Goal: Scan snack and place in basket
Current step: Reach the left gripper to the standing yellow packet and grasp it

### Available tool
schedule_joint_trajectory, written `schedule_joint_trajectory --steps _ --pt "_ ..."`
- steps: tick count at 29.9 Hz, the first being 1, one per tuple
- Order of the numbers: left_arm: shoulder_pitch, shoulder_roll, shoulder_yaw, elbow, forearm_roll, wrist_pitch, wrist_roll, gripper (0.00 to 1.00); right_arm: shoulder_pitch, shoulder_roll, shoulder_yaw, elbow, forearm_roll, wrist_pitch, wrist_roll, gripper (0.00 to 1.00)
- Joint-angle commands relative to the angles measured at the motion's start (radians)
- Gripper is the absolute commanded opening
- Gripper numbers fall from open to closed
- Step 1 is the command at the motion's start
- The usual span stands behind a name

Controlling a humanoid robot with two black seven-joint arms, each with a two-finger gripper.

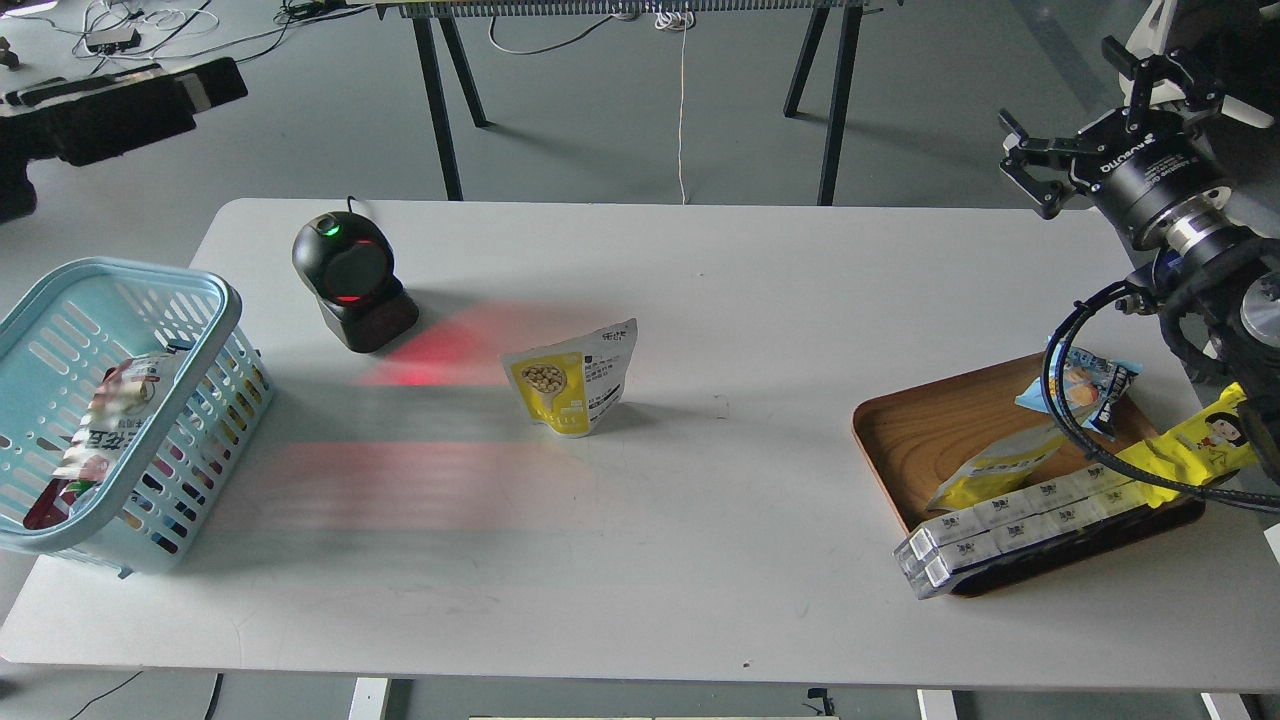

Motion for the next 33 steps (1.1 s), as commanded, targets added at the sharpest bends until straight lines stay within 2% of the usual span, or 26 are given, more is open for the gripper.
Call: schedule_joint_trajectory --steps 1,6,10,13,21,33 --pt "0.006 -0.073 0.021 -0.004 0.326 0.003 -0.009 1.0 -0.005 0.015 0.002 -0.002 0.0 0.001 0.006 0.99" --pt "0.009 -0.264 0.063 0.004 0.782 0.09 -0.001 1.0 -0.005 0.019 0.003 -0.002 -0.003 0.002 0.021 0.99" --pt "0.032 -0.374 0.074 0.001 0.942 0.095 0.016 1.0 -0.003 0.019 0.005 -0.002 -0.003 0.001 0.021 0.99" --pt "0.059 -0.457 0.072 0.004 0.942 0.069 0.082 1.0 -0.003 0.016 0.005 -0.002 -0.003 0.001 0.023 0.99" --pt "0.079 -0.635 0.072 0.059 0.942 0.009 0.201 1.0 -0.003 0.016 0.003 0.001 -0.003 0.001 0.023 0.99" --pt "0.165 -0.764 0.061 0.165 0.942 -0.021 0.205 0.98 -0.005 0.019 0.002 -0.003 -0.006 -0.001 0.023 0.99"
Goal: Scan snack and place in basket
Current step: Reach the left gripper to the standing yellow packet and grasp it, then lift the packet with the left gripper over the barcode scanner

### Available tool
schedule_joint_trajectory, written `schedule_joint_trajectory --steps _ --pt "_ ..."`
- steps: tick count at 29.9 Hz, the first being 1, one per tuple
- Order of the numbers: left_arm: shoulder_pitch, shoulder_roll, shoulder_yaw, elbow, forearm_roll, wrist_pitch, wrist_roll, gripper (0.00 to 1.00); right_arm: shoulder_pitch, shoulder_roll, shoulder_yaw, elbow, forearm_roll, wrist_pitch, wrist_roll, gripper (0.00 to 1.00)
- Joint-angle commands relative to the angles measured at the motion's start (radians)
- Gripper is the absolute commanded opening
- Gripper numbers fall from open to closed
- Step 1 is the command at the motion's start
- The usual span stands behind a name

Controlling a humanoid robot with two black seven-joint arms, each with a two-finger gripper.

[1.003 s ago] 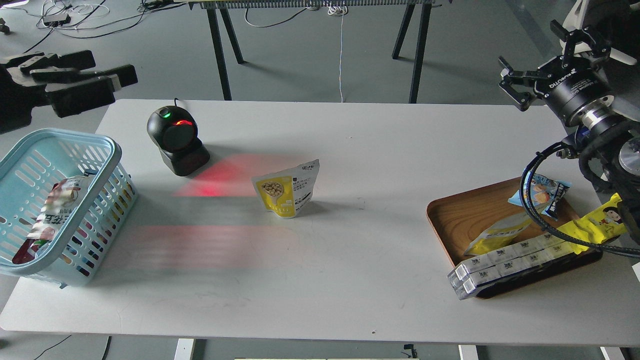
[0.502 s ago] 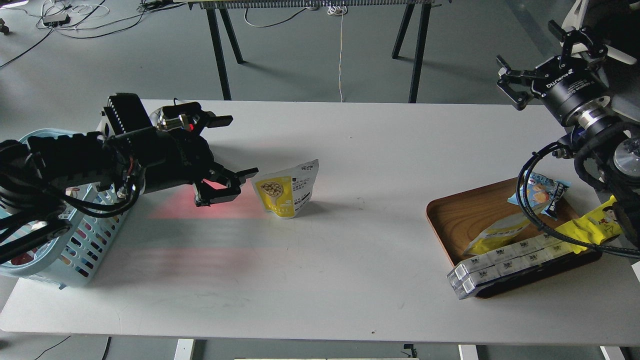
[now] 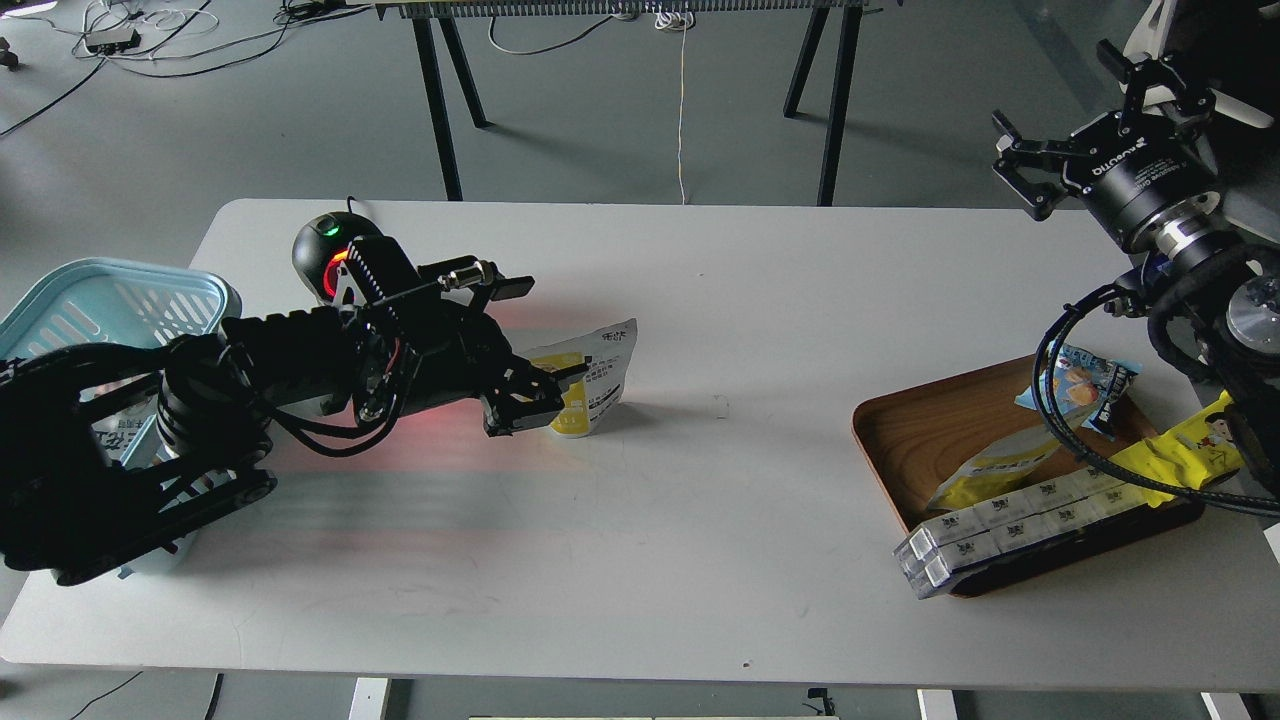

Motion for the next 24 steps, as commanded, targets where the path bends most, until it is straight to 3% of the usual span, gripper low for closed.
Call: schedule_joint_trajectory --steps 1,4,7,11,14,17,20,24 --pt "0.018 -0.028 -0.004 0.033 0.0 -0.004 0.0 0.97 -0.002 0.002 -0.001 -0.001 -0.001 -0.001 0.0 0.99" --pt "0.023 -0.04 -0.004 0.054 0.0 -0.003 0.0 0.9 -0.003 0.004 -0.003 -0.001 -0.001 -0.001 0.0 0.99" --pt "0.026 -0.049 -0.004 0.056 0.0 -0.003 0.0 0.64 -0.003 0.004 -0.005 -0.001 -0.001 -0.001 0.0 0.99" --pt "0.027 -0.049 -0.006 0.062 0.0 -0.004 0.0 0.41 -0.003 0.004 -0.005 0.001 -0.001 -0.001 0.0 0.99" --pt "0.029 -0.051 -0.006 0.064 0.0 -0.004 0.0 0.31 -0.002 0.004 -0.005 0.001 -0.001 -0.001 0.0 0.99" --pt "0.032 -0.051 -0.006 0.064 0.0 -0.004 0.002 0.08 -0.002 0.004 -0.005 0.001 -0.001 -0.001 0.0 0.99" --pt "0.046 -0.048 -0.007 0.068 0.0 -0.004 0.002 0.01 -0.002 0.004 -0.006 0.001 -0.001 -0.001 0.0 0.99" --pt "0.053 -0.035 -0.006 0.068 0.0 -0.003 0.003 0.01 -0.002 0.004 -0.009 0.001 -0.001 -0.001 0.0 0.99"
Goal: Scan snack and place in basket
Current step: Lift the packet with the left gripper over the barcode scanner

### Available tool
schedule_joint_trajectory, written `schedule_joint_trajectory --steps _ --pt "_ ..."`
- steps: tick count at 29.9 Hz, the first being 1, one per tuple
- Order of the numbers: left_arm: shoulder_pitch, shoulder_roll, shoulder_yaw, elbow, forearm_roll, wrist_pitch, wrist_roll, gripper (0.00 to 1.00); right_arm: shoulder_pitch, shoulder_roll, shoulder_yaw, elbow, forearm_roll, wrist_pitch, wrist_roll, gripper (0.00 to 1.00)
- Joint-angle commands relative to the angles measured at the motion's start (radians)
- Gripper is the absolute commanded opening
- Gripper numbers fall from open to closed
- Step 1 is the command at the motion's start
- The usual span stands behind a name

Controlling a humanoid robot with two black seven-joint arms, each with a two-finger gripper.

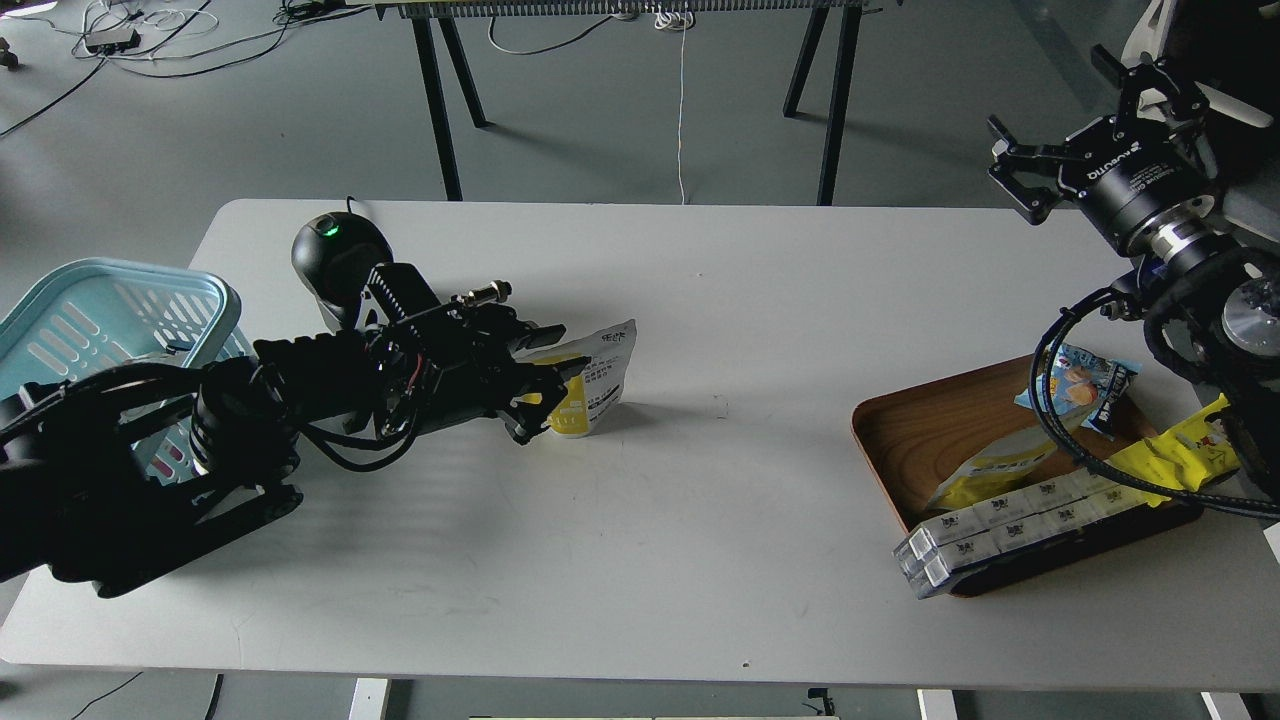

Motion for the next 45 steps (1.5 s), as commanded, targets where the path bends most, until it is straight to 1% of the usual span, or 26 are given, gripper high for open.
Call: schedule_joint_trajectory --steps 1,7,10,12,14,17,20,24,25,26,28,29,31,37,41,45 --pt "0.007 0.009 0.0 0.0 0.0 0.005 0.001 0.01 0.0 0.0 -0.002 0.0 0.0 0.0 0.0 0.99" --pt "0.007 0.014 -0.023 -0.004 0.0 0.026 0.0 0.01 0.0 0.0 -0.002 0.0 0.0 0.0 0.0 0.99" --pt "0.004 0.043 -0.03 -0.016 0.0 0.048 -0.003 0.01 0.0 0.0 -0.003 0.0 0.0 0.002 0.0 0.99" --pt "-0.002 0.06 -0.033 -0.038 0.0 0.051 -0.006 0.01 0.0 0.0 -0.003 0.0 0.0 0.002 0.0 0.99" --pt "-0.004 0.086 -0.058 -0.079 0.0 0.037 -0.011 0.01 0.0 0.0 -0.003 0.0 0.0 0.002 0.0 0.99" --pt "-0.007 0.123 -0.092 -0.176 0.0 -0.021 -0.02 0.01 0.0 0.0 -0.003 0.0 0.0 0.003 0.0 0.99" --pt "-0.009 0.152 -0.138 -0.272 0.0 -0.127 -0.02 0.01 0.0 0.0 -0.005 0.0 0.0 0.003 0.0 0.99" --pt "-0.056 0.148 -0.168 -0.277 0.0 -0.276 -0.008 0.01 0.0 0.002 -0.006 0.002 0.0 0.003 0.0 0.99" --pt "-0.067 0.14 -0.184 -0.277 0.0 -0.298 0.003 0.01 0.0 0.002 -0.006 0.002 0.0 0.003 0.0 0.99" --pt "-0.068 0.126 -0.199 -0.277 0.0 -0.298 0.026 0.01 0.0 0.002 -0.006 0.002 0.0 0.003 0.0 0.99" --pt "-0.07 0.102 -0.233 -0.277 0.0 -0.298 0.096 0.01 0.0 0.002 -0.009 0.002 0.0 0.003 -0.002 0.99" --pt "-0.07 0.098 -0.248 -0.277 -0.002 -0.298 0.115 0.01 0.0 0.002 -0.009 0.002 0.0 0.003 -0.002 0.99" --pt "-0.07 0.088 -0.28 -0.274 -0.057 -0.298 0.136 0.01 0.0 0.0 -0.009 0.002 0.0 0.003 -0.002 0.99" --pt "-0.065 0.088 -0.371 -0.274 -0.14 -0.298 0.159 0.01 0.0 0.0 -0.009 0.002 -0.002 0.003 -0.002 0.99" --pt "-0.056 0.112 -0.409 -0.274 -0.269 -0.298 0.222 0.01 -0.001 0.002 -0.011 0.002 -0.002 0.003 -0.002 0.99" --pt "-0.053 0.183 -0.408 -0.268 -0.407 -0.298 0.274 0.01 -0.001 0.002 -0.011 0.002 -0.002 0.003 -0.002 0.99"
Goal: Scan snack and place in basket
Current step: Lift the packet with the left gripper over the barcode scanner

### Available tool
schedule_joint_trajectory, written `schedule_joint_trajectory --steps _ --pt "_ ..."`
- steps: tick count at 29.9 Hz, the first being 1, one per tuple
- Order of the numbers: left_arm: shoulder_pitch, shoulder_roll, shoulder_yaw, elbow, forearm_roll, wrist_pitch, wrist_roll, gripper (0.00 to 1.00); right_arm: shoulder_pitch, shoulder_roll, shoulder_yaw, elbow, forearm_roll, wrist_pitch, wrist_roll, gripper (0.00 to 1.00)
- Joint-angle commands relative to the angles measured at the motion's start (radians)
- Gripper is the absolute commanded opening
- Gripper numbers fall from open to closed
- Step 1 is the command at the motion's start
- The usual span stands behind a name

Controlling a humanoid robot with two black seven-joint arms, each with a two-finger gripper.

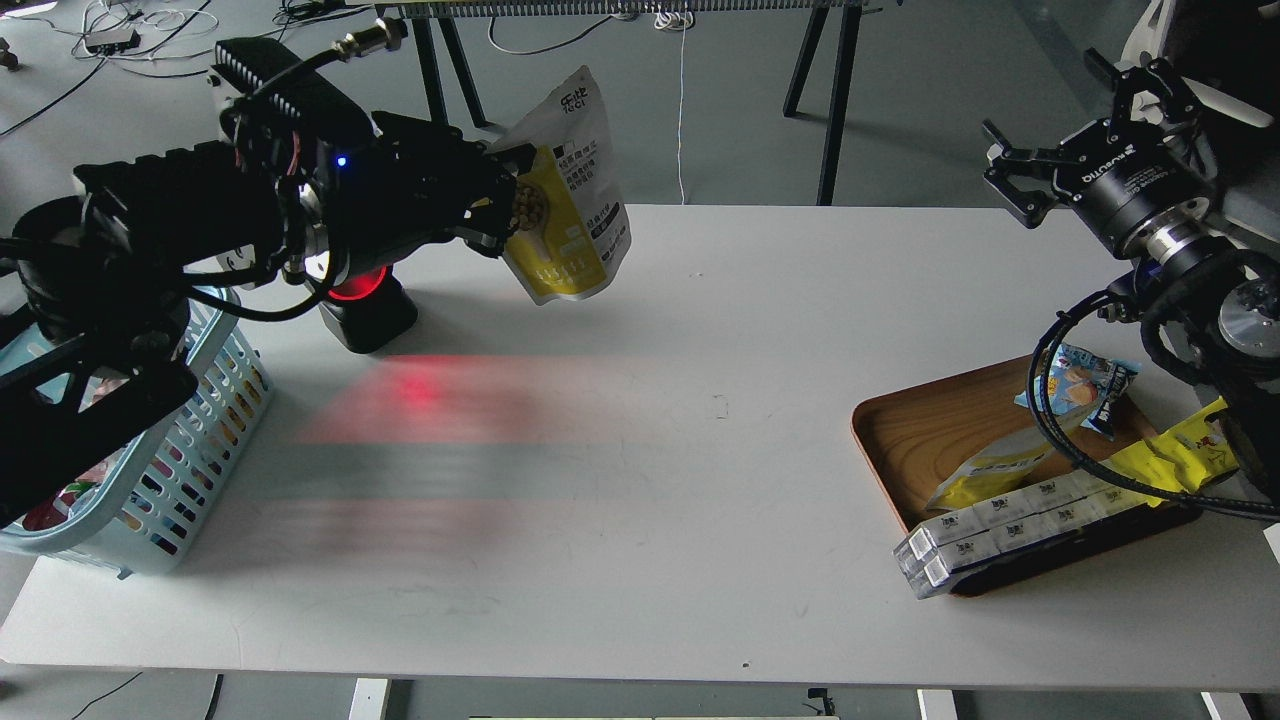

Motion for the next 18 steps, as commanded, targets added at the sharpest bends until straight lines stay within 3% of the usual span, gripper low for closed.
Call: schedule_joint_trajectory --steps 1,7,18 --pt "0.006 0.062 0.0 0.007 -0.126 0.0 0.05 0.01 0.0 0.002 0.0 0.0 0.0 0.0 0.0 0.99" --pt "0.048 0.129 -0.001 0.012 -0.267 0.0 0.099 0.01 0.0 0.009 0.0 0.0 0.0 0.0 0.0 0.99" --pt "0.163 0.163 0.0 0.012 -0.347 0.0 0.113 0.01 0.001 0.015 0.0 0.0 -0.018 0.0 0.0 0.99"
